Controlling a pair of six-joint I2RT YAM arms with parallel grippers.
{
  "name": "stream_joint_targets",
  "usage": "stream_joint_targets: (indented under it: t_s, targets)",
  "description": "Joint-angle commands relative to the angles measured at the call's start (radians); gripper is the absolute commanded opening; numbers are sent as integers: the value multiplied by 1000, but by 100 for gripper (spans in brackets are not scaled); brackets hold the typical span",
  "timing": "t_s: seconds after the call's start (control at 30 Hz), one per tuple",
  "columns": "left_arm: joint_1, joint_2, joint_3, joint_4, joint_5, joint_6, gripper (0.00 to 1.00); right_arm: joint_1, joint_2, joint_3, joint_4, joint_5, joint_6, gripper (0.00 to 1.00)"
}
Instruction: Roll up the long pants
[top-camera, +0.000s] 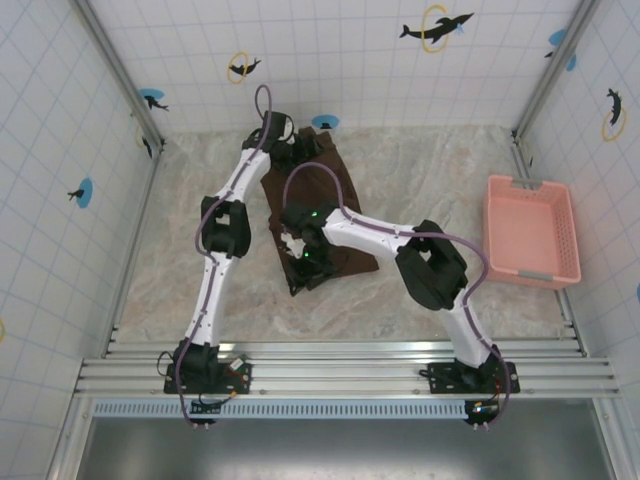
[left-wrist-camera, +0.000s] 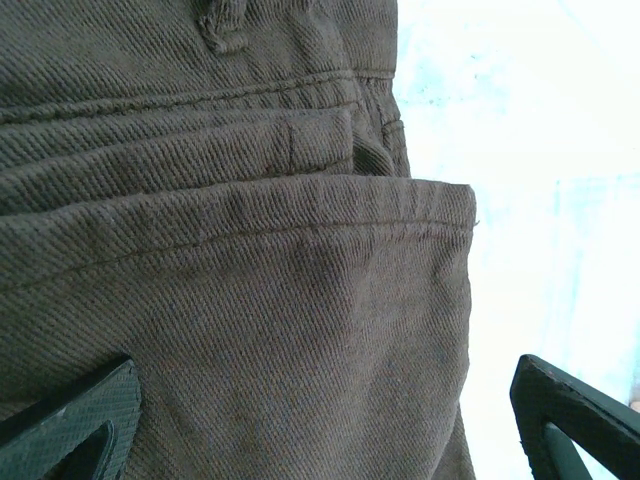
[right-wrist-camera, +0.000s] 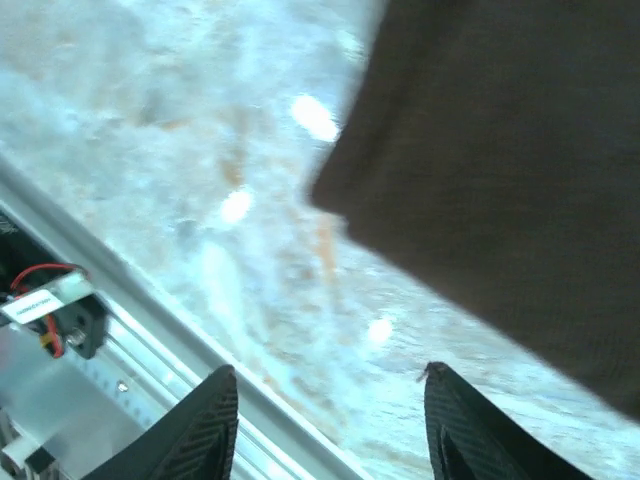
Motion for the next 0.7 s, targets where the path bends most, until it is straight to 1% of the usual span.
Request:
stream_joint_targets:
  t_s: [0.0,0.07,0.13,0.2,0.27,0.33,0.4,0.5,0.57,0.67]
  targets:
    - [4,17,-46,-51,17,23,97,-25,-59,105,-128,46,-126,57]
    - [22,-37,-47,-26,39,42,98,-52,-106,126,-191,134,-219,59]
    - [41,-94,-53,8,75,53,97,-81,-153,120,-241,259,-339,60]
    - [60,-159,-67,18,110,64,97,-90,-206,76,-264,436,-489,61]
    - [76,-242,-125,13,99,96,97,-79,-253,-11,-228,596,-644,62]
    - [92,-346,-218,-7,39,150,98,-60,-290,-128,-150,711,-778,64]
    - [100,-480,-318,-54,-62,243,98,-48,-312,-243,-53,760,-888,64]
    - [100,-621,-454,-130,-218,384,98,-46,-326,-362,80,734,-953,64]
    - [99,-695,-554,-148,-267,440,97,-37,-322,-411,152,739,-978,64]
    - [98,-781,-709,-158,-281,476,98,-27,-302,-448,230,753,-1000,64]
